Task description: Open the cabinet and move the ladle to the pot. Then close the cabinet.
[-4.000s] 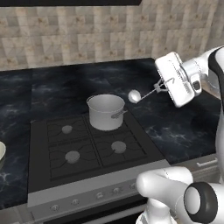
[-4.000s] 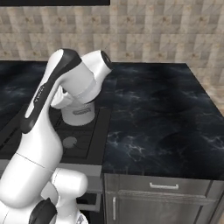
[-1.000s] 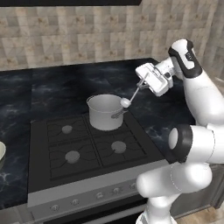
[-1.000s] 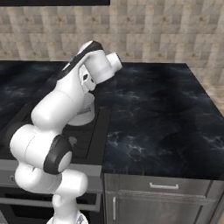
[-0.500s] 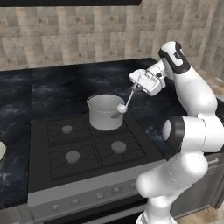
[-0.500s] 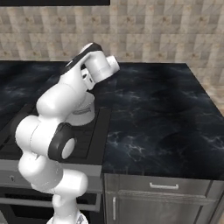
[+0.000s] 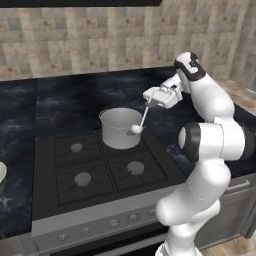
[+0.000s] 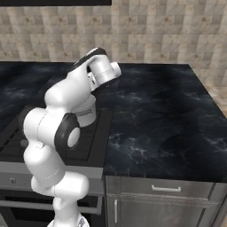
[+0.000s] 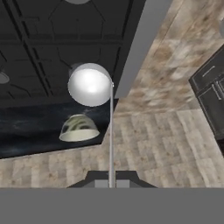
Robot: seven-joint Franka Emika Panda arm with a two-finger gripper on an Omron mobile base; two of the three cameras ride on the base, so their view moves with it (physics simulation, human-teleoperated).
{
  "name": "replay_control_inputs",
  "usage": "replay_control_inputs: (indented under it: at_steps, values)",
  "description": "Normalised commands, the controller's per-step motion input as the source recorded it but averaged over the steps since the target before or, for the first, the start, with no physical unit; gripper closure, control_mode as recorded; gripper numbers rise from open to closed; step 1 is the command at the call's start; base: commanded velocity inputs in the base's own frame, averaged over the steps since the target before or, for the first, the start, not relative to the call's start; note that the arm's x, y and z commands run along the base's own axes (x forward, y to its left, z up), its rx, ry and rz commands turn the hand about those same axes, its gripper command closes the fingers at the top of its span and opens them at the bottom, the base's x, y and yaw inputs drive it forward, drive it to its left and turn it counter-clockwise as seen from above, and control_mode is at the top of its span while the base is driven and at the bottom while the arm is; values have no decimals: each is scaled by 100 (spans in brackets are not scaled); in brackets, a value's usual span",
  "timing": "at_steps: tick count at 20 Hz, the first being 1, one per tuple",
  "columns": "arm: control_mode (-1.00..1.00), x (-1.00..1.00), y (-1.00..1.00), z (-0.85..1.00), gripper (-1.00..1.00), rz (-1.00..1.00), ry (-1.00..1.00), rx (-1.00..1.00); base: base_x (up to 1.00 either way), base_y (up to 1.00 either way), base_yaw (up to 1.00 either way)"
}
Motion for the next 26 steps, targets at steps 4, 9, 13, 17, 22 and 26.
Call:
replay_control_inputs:
  at_steps: [4, 9, 13, 17, 22, 26]
  values:
    - [-100, 38, 19, -13, 100, 0, 10, -4, 0, 0, 0]
    - [-100, 7, 0, 40, 100, 0, 2, 0, 0, 0, 0]
    - [-100, -1, 0, 60, 100, 0, 0, 0, 0, 0, 0]
    - [-100, 21, 0, 13, 100, 0, 4, -1, 0, 0, 0]
    - [-100, 35, 0, -2, 100, 0, 9, -4, 0, 0, 0]
    - [-100, 31, 0, -6, 100, 0, 3, -3, 0, 0, 0]
